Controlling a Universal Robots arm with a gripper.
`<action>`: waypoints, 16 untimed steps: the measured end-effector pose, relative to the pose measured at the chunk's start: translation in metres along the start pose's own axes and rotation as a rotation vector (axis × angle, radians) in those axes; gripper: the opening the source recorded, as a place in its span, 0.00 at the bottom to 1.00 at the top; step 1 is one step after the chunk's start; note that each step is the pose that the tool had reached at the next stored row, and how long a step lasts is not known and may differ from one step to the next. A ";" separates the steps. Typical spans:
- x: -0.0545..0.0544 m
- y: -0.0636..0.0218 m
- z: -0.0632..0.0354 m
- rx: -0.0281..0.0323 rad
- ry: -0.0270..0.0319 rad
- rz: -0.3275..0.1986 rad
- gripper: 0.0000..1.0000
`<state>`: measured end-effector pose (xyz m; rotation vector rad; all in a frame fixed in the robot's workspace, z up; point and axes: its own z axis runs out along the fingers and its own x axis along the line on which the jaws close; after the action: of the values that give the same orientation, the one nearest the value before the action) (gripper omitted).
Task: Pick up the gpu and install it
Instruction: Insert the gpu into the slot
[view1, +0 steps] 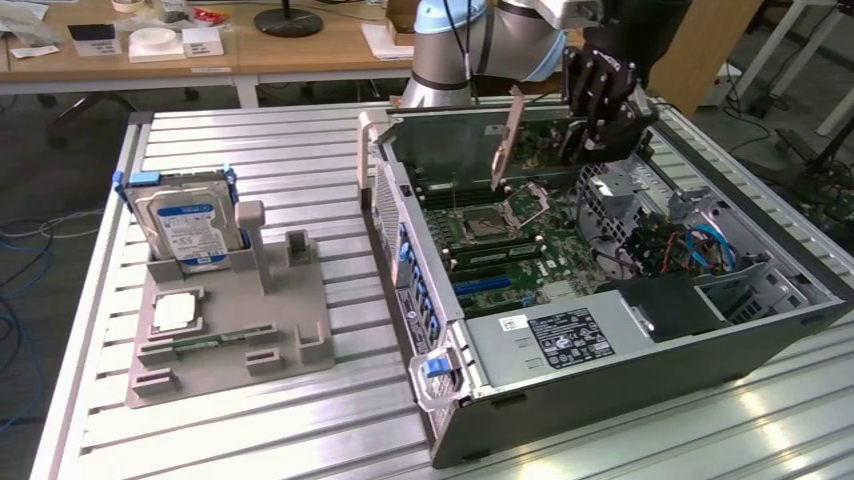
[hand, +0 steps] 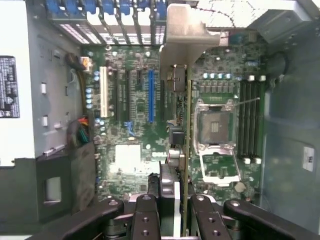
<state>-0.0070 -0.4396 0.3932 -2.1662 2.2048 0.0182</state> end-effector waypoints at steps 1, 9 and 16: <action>0.001 0.0001 0.0000 -0.0003 -0.0160 0.001 0.28; 0.003 0.0042 0.0019 -0.0007 -0.0291 0.001 0.28; 0.003 0.0086 0.0089 -0.0032 -0.0341 0.002 0.28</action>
<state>-0.0154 -0.4424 0.3840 -2.1492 2.1899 0.0583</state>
